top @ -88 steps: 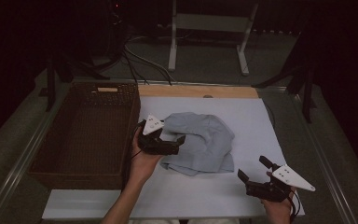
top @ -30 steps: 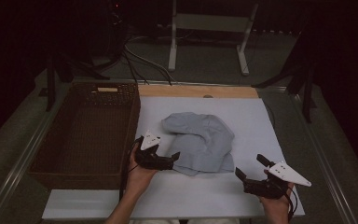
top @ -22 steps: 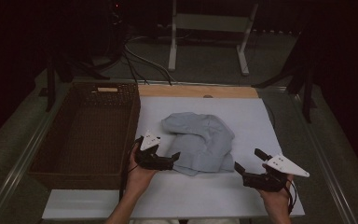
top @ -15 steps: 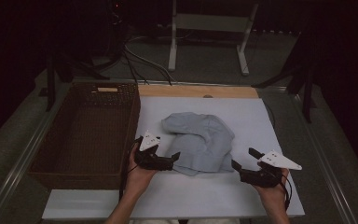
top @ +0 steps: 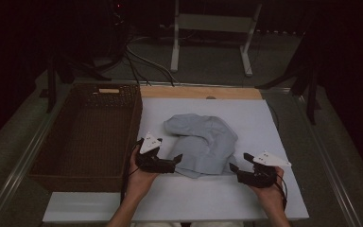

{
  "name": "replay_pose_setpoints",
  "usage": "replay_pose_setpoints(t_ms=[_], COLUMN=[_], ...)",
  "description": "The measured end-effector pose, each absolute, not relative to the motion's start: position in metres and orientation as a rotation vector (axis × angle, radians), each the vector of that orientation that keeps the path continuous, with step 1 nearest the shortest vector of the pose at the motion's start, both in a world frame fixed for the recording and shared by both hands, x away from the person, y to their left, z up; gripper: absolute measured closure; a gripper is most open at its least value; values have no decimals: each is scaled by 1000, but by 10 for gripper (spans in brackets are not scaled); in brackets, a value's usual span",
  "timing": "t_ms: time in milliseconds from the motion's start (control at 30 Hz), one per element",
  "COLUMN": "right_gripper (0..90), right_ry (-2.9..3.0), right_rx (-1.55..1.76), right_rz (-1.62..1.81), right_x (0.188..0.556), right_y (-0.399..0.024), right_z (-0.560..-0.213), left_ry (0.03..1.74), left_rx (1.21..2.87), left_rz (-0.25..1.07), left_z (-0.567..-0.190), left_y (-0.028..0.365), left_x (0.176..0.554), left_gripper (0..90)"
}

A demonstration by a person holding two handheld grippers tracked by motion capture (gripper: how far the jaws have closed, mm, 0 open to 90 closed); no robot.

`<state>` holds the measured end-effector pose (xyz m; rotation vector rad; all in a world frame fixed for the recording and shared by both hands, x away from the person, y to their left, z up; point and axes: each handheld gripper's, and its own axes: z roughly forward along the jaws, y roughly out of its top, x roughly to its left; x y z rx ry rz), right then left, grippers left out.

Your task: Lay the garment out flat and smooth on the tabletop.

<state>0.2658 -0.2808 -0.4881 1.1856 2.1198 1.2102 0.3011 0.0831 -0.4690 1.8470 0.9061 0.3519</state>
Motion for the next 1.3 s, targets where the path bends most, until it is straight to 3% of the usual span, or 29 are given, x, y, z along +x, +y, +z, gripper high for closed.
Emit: replay_pose_setpoints(t_ms=[367, 767, 1000, 1300], right_gripper=[482, 592, 857, 871], right_ry=[2232, 2333, 2297, 2267], right_rx=[1234, 1216, 1192, 1246], right_rz=[1108, 970, 870, 897], right_x=[272, 277, 275, 264], right_y=[-276, -265, -260, -271], right_z=[-505, -517, -515, -503], left_ry=[902, 904, 895, 901], left_rx=[1847, 1851, 1856, 1853], left_rz=[350, 330, 323, 327], left_z=[-469, -472, -473, -473], left_y=[83, 83, 81, 83], left_x=[300, 301, 300, 301], left_gripper=[47, 47, 47, 47])
